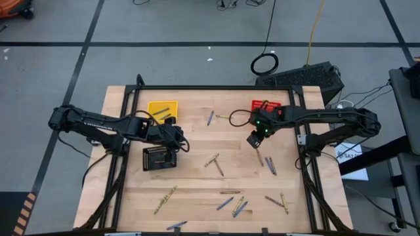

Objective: Sort crayons
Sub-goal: Put the brown crayon into the black bin

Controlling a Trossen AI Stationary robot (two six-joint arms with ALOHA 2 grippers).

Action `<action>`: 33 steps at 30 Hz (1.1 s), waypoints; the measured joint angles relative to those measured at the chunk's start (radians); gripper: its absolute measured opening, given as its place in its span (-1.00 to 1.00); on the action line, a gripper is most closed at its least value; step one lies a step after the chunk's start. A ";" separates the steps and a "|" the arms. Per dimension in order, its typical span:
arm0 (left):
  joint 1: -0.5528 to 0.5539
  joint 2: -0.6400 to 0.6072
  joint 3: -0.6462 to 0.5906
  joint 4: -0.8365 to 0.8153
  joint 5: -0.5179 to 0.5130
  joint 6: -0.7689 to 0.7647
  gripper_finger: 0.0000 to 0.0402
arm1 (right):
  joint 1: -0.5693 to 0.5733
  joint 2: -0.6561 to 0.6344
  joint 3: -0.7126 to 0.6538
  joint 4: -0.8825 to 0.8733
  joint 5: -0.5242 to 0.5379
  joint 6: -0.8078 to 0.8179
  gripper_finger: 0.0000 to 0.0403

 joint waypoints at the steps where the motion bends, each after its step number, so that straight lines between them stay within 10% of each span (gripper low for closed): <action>1: 0.000 0.000 0.000 0.000 0.000 0.000 -0.64 | 0.001 0.000 0.000 -0.003 0.003 0.013 -0.44; 33: 0.000 0.000 0.000 -0.001 0.000 0.000 -0.64 | 0.291 0.258 0.000 -0.097 0.076 0.352 -0.30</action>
